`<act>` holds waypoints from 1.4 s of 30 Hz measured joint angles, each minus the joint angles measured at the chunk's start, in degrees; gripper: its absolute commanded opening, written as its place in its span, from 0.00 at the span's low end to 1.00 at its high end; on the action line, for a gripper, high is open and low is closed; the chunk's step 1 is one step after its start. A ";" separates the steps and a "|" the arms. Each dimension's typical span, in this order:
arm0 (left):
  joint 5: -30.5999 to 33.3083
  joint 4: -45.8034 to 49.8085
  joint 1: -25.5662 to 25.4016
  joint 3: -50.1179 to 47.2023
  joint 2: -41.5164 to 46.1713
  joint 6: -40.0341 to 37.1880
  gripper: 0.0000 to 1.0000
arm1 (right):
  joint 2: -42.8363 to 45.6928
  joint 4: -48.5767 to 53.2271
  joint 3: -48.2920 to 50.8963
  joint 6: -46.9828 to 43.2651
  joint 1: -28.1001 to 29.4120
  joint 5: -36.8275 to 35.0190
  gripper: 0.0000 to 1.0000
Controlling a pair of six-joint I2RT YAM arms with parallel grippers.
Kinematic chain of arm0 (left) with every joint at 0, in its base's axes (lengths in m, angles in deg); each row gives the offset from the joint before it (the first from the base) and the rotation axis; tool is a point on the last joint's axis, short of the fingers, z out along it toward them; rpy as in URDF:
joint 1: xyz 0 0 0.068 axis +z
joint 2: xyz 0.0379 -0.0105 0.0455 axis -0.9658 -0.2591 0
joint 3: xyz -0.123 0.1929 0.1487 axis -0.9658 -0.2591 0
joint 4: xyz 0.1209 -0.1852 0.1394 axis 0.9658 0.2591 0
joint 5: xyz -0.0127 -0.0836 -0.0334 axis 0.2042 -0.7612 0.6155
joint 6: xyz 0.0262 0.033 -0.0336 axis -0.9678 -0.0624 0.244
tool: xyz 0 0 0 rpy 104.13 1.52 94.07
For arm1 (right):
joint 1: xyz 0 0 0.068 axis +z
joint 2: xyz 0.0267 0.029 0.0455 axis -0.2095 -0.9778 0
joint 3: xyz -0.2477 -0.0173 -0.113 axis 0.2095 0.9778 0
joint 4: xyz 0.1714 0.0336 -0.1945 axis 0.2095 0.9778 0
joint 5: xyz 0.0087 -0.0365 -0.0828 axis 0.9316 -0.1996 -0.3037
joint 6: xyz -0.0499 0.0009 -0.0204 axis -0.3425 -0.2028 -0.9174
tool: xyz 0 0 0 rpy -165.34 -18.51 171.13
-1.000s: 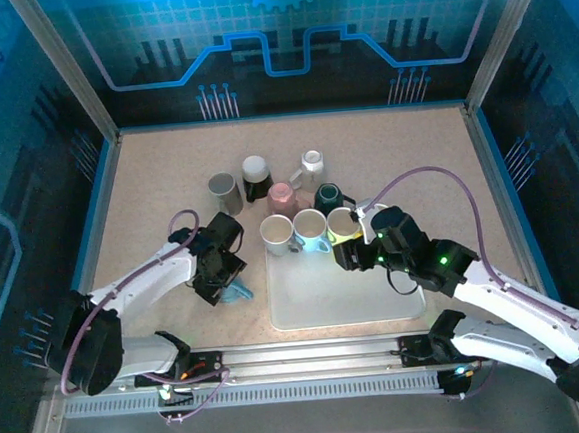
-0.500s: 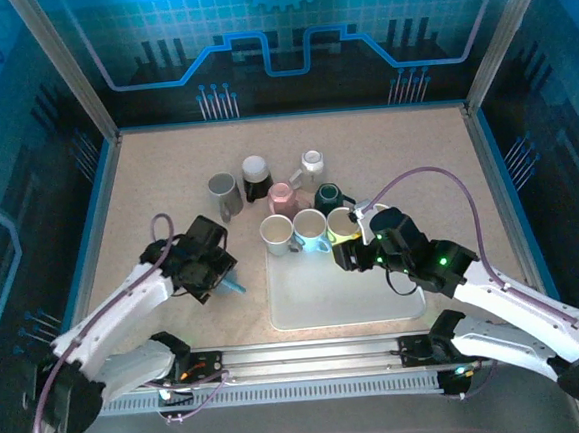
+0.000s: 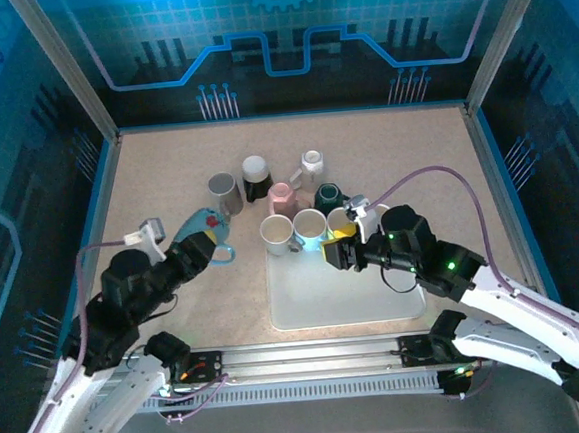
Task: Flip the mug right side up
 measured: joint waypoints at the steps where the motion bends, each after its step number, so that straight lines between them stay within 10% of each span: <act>1: -0.42 -1.92 0.00 -0.11 0.52 -0.94 0.50 | 0.00 -1.36 0.26 0.07 0.04 0.81 0.54; 20: -20.13 -45.55 0.00 -19.91 0.59 -3.23 0.46 | -13.81 -39.41 3.56 20.39 -6.12 25.79 0.76; 42: -25.90 -47.91 0.00 -20.55 0.42 -4.94 0.49 | -33.99 -57.59 -5.40 34.18 0.22 43.25 0.41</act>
